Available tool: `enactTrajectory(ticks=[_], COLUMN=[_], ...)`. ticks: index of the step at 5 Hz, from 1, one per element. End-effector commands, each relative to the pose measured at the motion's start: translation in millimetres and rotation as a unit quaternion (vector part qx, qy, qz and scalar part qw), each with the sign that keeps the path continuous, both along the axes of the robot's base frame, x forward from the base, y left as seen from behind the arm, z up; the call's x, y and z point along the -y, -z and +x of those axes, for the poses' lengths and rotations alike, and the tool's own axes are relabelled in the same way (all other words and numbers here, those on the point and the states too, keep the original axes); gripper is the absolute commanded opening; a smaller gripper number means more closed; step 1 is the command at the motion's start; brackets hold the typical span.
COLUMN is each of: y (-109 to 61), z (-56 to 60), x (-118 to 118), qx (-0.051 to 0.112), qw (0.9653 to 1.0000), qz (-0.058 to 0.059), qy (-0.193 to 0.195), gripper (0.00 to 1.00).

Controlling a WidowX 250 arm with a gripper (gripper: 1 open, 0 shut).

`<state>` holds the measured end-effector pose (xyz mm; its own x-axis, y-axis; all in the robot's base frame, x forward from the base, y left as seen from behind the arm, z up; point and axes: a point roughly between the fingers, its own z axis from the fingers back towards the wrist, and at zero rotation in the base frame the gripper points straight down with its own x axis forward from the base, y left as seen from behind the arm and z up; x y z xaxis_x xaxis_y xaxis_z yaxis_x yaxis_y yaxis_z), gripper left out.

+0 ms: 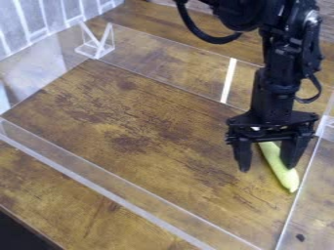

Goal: Move the green spoon to the left

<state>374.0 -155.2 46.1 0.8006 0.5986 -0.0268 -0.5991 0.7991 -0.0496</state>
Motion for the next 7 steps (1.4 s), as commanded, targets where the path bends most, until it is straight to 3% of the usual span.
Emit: enactTrajectory(ticks=[1,2,4,6,7], y=[-7.1,3.9,7.4,10.4,12.1], z=[21.2,26.9,35.4,43.4,50.1], x=[-9.1,-10.7,-11.7,-8.1,-18.0], qx=[0.021,0.021,0.015,0.006,-0.004], qw=[0.9991,0.9976,0.9937,0.998,0.9976], qz=[0.008,0.019,0.042,0.06,0.067], qy=[-0.037,-0.063,-0.103,-0.02,-0.013], gripper=[1.0,1.0,1.0,1.0,1.0])
